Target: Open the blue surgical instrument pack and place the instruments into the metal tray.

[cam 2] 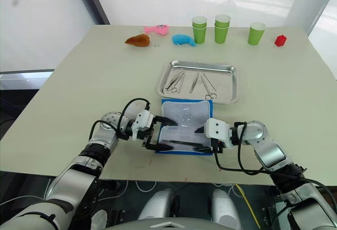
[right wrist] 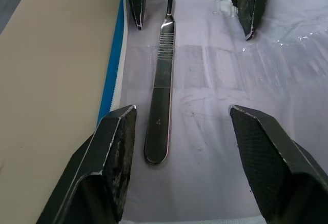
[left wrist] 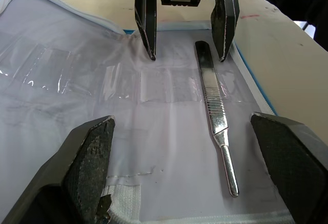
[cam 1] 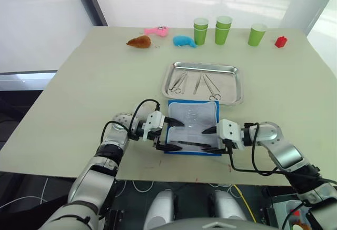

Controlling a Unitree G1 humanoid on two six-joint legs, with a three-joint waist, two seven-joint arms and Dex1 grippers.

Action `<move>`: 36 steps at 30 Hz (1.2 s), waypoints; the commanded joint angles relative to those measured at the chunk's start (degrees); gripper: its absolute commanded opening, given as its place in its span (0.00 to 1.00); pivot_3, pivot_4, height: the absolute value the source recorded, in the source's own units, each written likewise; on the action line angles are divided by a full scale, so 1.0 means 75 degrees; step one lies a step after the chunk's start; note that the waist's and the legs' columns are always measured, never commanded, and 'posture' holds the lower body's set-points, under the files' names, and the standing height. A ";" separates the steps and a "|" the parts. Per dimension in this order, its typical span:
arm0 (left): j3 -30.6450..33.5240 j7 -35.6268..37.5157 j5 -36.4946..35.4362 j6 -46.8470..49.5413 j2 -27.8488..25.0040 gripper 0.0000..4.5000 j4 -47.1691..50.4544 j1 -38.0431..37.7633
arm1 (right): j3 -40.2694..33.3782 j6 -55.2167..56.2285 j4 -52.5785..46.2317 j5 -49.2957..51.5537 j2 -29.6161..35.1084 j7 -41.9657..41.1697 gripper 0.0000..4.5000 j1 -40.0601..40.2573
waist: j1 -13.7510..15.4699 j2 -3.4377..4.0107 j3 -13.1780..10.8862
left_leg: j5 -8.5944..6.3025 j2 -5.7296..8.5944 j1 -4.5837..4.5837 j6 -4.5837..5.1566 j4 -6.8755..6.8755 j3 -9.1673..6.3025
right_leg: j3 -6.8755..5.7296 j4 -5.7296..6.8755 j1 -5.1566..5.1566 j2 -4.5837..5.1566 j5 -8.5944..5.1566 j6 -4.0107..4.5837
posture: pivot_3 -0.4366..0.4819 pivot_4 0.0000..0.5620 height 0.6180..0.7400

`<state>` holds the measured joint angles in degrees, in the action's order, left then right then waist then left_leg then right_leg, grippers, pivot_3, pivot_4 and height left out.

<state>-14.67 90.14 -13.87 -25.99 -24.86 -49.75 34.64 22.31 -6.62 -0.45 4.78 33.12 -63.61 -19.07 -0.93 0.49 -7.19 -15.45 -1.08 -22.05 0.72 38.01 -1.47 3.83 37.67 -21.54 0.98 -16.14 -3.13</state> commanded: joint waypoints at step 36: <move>-0.0652 0.0315 0.0545 0.0186 0.0230 1.00 -0.0503 -0.0579 | -0.0092 -0.1671 -0.2166 -0.0206 0.0982 0.0026 0.00 -0.0474 | 0.0030 -0.0019 -0.0003 | -0.0001 -0.0005 0.0001 0.0000 -0.0011 0.0001 | 0.0005 -0.0008 -0.0001 0.0010 -0.0010 0.0011 | 0.48 0.27 1.00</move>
<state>-14.64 90.08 -13.78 -26.00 -24.31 -49.86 34.60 23.69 -19.33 -13.83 3.00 40.14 -63.53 -20.89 -0.70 0.34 -7.21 -15.46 -1.12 -22.04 0.72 37.93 -1.46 3.87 37.60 -21.55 1.05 -16.22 -3.05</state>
